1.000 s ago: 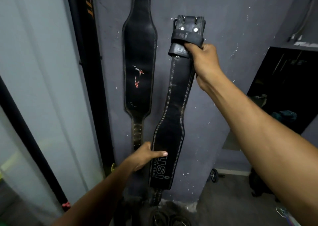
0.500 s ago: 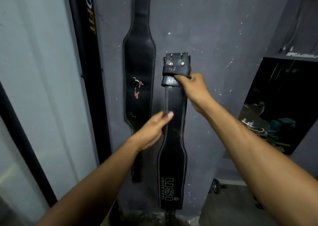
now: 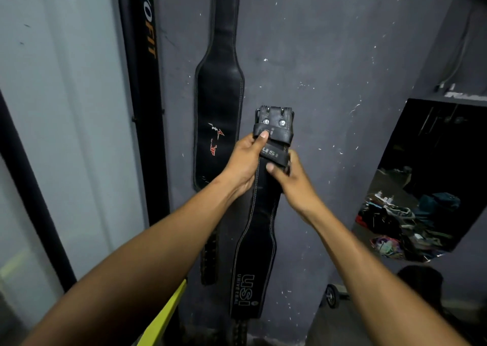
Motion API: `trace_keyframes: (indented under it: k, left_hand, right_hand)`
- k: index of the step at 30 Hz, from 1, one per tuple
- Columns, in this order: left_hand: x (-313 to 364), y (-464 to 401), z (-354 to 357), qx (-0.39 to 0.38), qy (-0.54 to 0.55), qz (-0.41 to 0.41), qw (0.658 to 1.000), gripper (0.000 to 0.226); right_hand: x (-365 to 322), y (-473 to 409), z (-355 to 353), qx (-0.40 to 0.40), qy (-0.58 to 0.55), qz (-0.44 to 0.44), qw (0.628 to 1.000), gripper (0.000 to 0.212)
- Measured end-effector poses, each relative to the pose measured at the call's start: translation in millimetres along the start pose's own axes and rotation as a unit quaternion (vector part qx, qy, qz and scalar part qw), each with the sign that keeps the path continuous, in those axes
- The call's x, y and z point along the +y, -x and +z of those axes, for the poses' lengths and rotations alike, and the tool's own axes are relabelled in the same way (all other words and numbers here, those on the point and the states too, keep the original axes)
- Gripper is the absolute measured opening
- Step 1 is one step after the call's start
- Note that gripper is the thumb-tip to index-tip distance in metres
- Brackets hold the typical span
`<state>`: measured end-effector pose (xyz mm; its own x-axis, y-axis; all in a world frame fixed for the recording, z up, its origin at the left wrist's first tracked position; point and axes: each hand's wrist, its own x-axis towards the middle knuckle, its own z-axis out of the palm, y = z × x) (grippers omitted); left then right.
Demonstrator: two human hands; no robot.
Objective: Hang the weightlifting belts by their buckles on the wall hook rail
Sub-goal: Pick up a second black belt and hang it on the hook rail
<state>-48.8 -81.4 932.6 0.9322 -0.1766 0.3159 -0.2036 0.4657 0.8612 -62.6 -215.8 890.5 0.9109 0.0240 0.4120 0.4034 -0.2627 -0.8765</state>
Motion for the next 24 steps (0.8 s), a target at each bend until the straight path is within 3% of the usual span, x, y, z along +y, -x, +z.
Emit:
trace_keyframes:
  k: [7, 12, 15, 17, 19, 21, 24]
  left_hand:
    - [27, -16, 3, -0.012, -0.001, 0.037, 0.999, 0.020]
    - [17, -19, -12, 0.002, -0.011, 0.031, 0.999, 0.021]
    - [10, -19, -24, 0.023, -0.004, 0.028, 0.999, 0.020]
    - [5, -16, -29, 0.033, -0.001, 0.028, 0.999, 0.019]
    - [0, -14, -31, 0.039, -0.001, 0.026, 0.999, 0.019]
    - [-1, -14, -33, 0.049, 0.000, 0.027, 0.998, 0.021]
    - [7, -20, -33, 0.046, 0.003, 0.035, 0.998, 0.021]
  right_hand:
    - [131, 115, 41, -0.109, -0.006, 0.151, 0.982, 0.033]
    - [128, 94, 39, -0.178, 0.021, 0.210, 0.961, 0.041]
    - [85, 55, 31, -0.131, -0.063, 0.185, 0.972, 0.037]
    - [47, 27, 27, -0.072, -0.098, 0.138, 0.983, 0.027]
    - [15, 5, 23, -0.063, -0.119, 0.086, 0.987, 0.018]
    - [-1, -3, 22, -0.071, -0.100, 0.047, 0.991, 0.026]
    - [29, 13, 30, -0.094, -0.040, 0.052, 0.993, 0.036]
